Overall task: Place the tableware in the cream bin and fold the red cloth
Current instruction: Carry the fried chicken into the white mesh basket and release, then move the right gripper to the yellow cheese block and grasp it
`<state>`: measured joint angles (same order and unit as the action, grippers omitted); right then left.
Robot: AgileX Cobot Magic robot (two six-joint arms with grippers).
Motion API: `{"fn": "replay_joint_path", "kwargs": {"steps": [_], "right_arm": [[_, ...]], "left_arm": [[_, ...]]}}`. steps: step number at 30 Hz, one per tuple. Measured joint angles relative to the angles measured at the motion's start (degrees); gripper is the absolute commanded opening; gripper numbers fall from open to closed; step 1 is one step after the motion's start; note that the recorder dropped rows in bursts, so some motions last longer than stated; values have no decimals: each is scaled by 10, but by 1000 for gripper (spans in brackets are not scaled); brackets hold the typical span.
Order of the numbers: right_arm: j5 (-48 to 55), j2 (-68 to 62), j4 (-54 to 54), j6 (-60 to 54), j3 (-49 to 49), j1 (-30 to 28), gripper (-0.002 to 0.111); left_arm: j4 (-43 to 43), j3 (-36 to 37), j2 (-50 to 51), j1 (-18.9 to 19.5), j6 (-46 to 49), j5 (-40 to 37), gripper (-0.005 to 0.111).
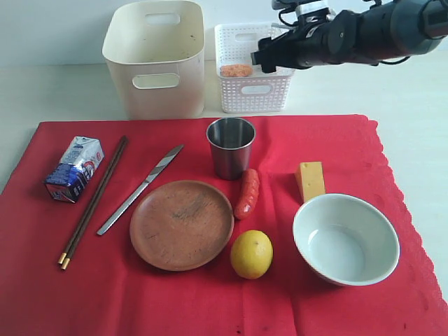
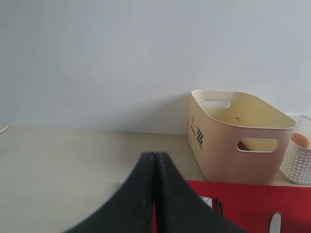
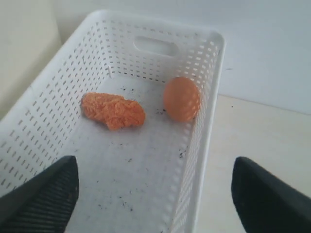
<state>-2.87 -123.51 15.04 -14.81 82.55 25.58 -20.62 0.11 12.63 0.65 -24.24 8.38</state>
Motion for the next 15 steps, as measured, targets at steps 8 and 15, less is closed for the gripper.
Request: {"fn": "replay_joint_path", "kwargs": {"steps": [8,15], "right_arm": [[76,88,0,0,1,0,27],[92,151,0,35,-23,0,0]], "left_arm": [[0,0,0,0,0,0,1],[0,0,0,0,0,0,1]]}}
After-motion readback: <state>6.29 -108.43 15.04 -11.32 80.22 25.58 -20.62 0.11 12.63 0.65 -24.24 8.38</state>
